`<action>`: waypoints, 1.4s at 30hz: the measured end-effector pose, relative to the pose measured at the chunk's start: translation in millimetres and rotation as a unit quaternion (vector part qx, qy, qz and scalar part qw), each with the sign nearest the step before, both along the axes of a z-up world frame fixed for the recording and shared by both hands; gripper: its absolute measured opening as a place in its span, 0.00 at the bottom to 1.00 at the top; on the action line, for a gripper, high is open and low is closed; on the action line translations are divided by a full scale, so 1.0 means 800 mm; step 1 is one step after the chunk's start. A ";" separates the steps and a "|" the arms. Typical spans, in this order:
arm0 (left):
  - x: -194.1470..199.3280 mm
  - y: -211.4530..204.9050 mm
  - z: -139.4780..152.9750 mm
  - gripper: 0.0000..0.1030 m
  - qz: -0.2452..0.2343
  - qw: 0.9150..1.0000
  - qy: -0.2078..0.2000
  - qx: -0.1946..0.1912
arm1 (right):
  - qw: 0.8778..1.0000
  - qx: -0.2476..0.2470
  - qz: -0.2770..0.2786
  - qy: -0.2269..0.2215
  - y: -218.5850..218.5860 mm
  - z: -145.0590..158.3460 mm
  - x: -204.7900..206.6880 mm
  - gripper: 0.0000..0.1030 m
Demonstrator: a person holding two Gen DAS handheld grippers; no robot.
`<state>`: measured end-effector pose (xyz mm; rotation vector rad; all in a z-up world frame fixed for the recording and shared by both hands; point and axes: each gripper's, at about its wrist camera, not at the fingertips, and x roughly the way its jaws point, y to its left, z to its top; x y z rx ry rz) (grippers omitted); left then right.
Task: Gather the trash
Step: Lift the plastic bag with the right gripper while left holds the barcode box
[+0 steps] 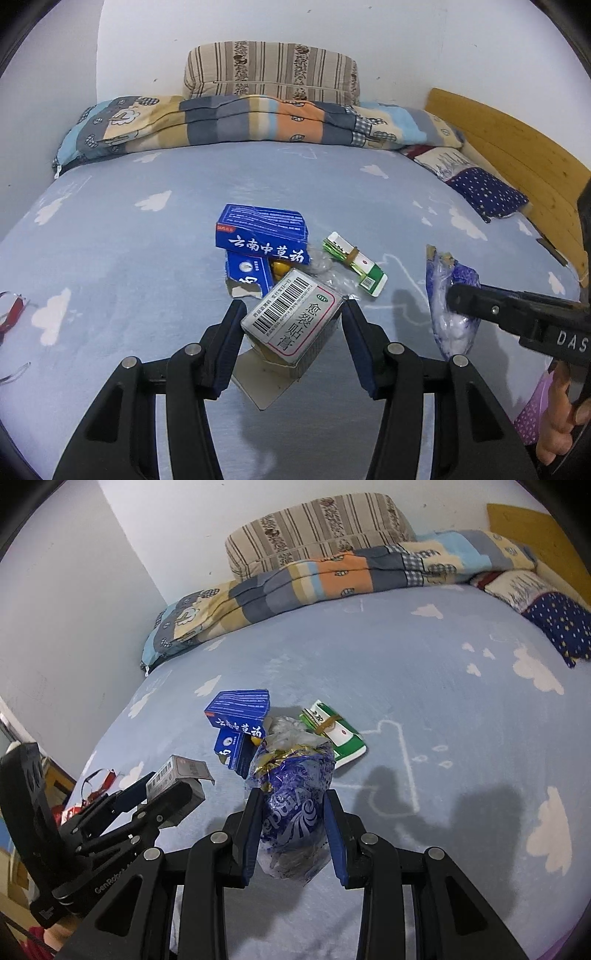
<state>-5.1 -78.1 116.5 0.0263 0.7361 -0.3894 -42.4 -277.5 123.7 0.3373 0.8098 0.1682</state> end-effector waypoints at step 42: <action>-0.007 -0.011 0.000 0.51 -0.024 1.000 0.001 -0.004 | 1.000 0.010 -0.011 -0.011 -0.002 0.009 -0.008 0.33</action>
